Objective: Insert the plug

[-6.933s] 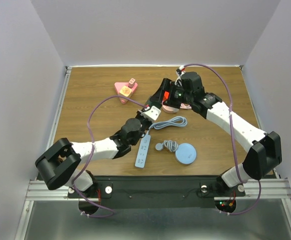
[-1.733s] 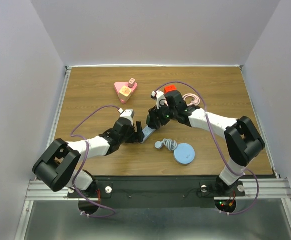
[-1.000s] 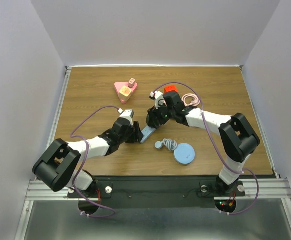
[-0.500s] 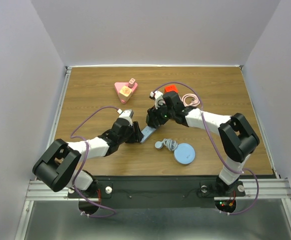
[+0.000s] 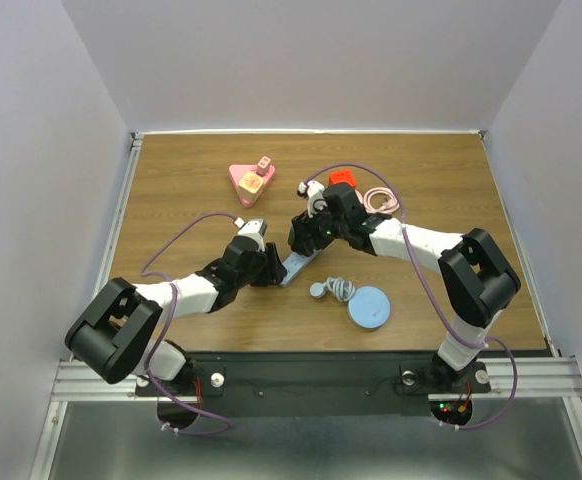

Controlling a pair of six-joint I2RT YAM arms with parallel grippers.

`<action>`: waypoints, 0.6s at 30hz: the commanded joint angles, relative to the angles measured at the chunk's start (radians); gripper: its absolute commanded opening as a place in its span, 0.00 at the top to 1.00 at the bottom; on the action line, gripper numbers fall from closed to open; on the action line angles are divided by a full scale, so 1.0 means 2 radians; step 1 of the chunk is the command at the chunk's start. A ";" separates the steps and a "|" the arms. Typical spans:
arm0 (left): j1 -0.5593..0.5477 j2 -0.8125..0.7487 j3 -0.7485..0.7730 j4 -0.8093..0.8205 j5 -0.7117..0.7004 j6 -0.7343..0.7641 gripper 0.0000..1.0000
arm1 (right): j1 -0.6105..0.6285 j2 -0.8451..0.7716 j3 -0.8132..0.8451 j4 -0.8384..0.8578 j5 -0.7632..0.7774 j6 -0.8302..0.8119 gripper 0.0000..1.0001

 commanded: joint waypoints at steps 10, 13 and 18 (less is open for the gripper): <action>0.005 -0.007 -0.012 -0.021 0.000 0.009 0.44 | 0.006 -0.016 -0.007 0.034 0.005 0.006 1.00; 0.006 -0.006 -0.012 -0.021 0.001 0.009 0.44 | 0.007 -0.017 -0.013 0.033 0.005 0.008 1.00; 0.006 -0.006 -0.012 -0.021 0.002 0.009 0.44 | 0.010 -0.020 -0.020 0.032 0.013 0.007 1.00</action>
